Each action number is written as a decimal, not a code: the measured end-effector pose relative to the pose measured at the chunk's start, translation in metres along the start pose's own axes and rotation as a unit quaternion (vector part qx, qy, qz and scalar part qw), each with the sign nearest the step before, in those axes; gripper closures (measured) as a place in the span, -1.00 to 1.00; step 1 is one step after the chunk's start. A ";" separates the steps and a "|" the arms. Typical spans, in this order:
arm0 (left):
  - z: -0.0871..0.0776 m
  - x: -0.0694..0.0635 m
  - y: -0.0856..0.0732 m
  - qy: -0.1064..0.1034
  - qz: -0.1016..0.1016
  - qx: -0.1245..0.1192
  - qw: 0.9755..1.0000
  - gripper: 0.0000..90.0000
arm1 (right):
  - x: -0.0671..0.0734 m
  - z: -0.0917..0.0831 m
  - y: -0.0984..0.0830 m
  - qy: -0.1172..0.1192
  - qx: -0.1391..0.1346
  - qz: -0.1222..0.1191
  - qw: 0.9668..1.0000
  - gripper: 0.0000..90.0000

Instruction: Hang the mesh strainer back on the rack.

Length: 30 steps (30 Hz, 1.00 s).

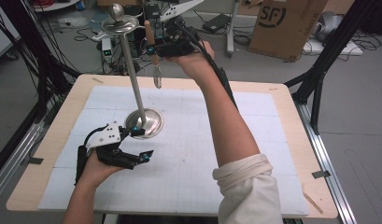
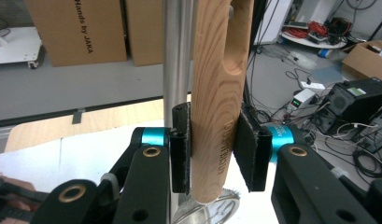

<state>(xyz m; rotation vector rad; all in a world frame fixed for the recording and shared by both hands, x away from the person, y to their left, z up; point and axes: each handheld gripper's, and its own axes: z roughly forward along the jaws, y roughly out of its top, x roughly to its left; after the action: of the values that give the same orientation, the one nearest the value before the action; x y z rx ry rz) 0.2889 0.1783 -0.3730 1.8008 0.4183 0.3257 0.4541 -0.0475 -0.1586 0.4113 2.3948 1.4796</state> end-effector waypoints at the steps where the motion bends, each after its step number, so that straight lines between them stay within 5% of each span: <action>1: 0.000 0.000 0.000 0.001 0.000 0.000 1.000 -0.51 | 0.000 0.001 0.000 0.000 0.001 0.003 1.000 0.55; 16: 0.002 0.000 -0.001 -0.002 0.000 0.005 1.000 -0.51 | 0.000 0.015 0.004 -0.010 0.013 0.011 1.000 0.54; 21: 0.002 0.000 -0.001 -0.001 0.001 0.005 1.000 -0.51 | 0.003 0.016 0.003 -0.013 0.017 0.012 1.000 0.29; 30: 0.003 0.001 -0.001 0.000 0.001 0.008 1.000 -0.51 | 0.006 0.006 -0.008 -0.009 0.009 0.009 1.000 0.22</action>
<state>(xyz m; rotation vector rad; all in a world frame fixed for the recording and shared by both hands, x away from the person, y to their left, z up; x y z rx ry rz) 0.2904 0.1765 -0.3750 1.8181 0.4193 0.3247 0.4500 -0.0441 -0.1692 0.4508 2.3986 1.4555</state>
